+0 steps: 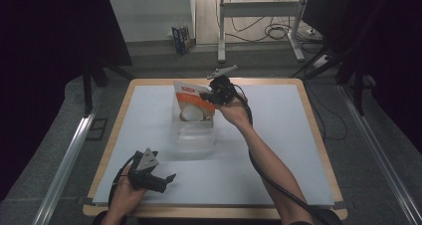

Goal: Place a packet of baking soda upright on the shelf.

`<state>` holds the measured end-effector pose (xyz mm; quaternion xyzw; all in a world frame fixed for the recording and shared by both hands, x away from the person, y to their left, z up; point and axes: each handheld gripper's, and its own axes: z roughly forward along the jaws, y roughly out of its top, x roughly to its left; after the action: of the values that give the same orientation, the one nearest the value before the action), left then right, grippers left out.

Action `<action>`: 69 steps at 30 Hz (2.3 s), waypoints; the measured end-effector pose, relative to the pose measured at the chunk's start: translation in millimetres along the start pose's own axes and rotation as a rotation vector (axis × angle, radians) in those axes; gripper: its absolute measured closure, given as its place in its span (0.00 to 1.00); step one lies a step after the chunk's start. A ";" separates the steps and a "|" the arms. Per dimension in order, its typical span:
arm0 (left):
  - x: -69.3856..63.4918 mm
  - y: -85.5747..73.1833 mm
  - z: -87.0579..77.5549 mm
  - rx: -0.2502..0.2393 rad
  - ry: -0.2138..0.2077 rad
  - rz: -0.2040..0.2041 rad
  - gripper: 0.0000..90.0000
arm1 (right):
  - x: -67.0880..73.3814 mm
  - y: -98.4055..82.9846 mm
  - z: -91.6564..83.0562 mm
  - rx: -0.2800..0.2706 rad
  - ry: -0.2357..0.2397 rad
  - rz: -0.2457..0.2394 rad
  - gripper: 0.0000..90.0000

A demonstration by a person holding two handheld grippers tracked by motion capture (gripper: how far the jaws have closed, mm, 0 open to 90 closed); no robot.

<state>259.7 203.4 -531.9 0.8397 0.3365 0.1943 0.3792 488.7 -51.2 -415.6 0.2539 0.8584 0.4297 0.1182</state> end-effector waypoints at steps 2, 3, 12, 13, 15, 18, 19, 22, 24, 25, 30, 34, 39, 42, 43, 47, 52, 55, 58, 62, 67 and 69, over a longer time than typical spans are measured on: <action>-0.1 0.1 0.1 0.000 0.000 0.000 0.00 | 0.9 1.0 -2.6 0.005 -0.014 -0.004 0.77; -0.1 0.1 0.2 0.001 0.001 0.000 0.00 | -0.3 1.6 -6.4 -0.002 -0.028 0.000 0.66; 0.1 0.1 0.9 0.009 0.003 0.003 0.00 | -4.9 1.3 -16.8 -0.016 -0.032 0.029 0.35; 0.1 0.1 0.9 0.010 0.004 0.004 0.00 | -4.6 1.1 -17.5 -0.019 -0.035 0.025 0.32; 0.0 0.0 1.1 0.011 0.005 0.005 0.00 | -3.2 0.8 -19.1 -0.023 -0.034 0.022 0.25; -0.4 -0.2 1.4 0.015 0.013 0.017 0.00 | -2.0 1.0 -20.6 -0.020 -0.037 0.012 0.21; -0.4 -0.2 1.4 0.016 0.013 0.019 0.00 | -1.6 1.0 -21.3 -0.022 -0.037 0.007 0.20; -0.8 -0.1 1.6 0.017 0.014 0.024 0.00 | -0.6 1.3 -24.6 -0.032 -0.042 -0.001 0.14; -1.0 -0.1 1.5 0.018 0.016 0.026 0.00 | -0.1 1.3 -26.9 -0.036 -0.045 -0.003 0.11; -1.1 -0.1 1.5 0.018 0.016 0.026 0.00 | 0.1 1.2 -27.9 -0.040 -0.050 -0.003 0.10; -1.2 -0.2 1.9 0.020 0.017 0.029 0.00 | 2.0 -0.8 -30.4 -0.034 -0.059 -0.012 0.05; -0.9 -0.4 1.9 0.019 0.019 0.029 0.00 | 3.8 -2.9 -31.8 -0.026 -0.058 -0.017 0.02; -0.2 -0.5 1.6 0.017 0.019 0.027 0.00 | 6.7 -5.5 -32.9 0.014 -0.069 -0.070 0.00; -0.1 -0.6 1.6 0.017 0.020 0.026 0.00 | 8.9 -6.9 -32.8 0.032 -0.076 -0.099 0.00; 0.0 -0.7 1.6 0.016 0.020 0.026 0.00 | 9.9 -7.3 -32.9 0.039 -0.080 -0.100 0.00; 0.4 -1.0 1.6 0.014 0.020 0.024 0.00 | 13.0 -9.0 -34.8 0.033 -0.075 -0.097 0.00; 0.4 -1.0 1.7 0.015 0.020 0.024 0.00 | 14.7 -11.5 -38.5 0.011 -0.065 -0.084 0.00; 0.2 -1.0 1.9 0.017 0.020 0.027 0.00 | 14.9 -14.0 -40.4 0.006 -0.053 -0.071 0.00; 0.2 -1.0 2.0 0.018 0.020 0.027 0.00 | 16.1 -17.6 -41.3 0.006 -0.041 -0.066 0.00; 0.3 -1.1 1.8 0.016 0.020 0.027 0.00 | 17.5 -22.3 -42.3 0.006 -0.047 -0.066 0.00; 0.8 -1.0 0.9 0.008 0.011 0.023 0.00 | 17.7 -26.9 -46.3 0.006 -0.045 -0.055 0.00; 1.7 -1.1 -0.4 -0.013 -0.007 0.011 0.00 | 18.3 -28.5 -48.8 0.005 -0.047 -0.056 0.00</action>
<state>260.2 205.3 -532.4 0.8399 0.3292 0.1958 0.3846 443.2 -88.7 -408.7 0.2403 0.8632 0.4180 0.1497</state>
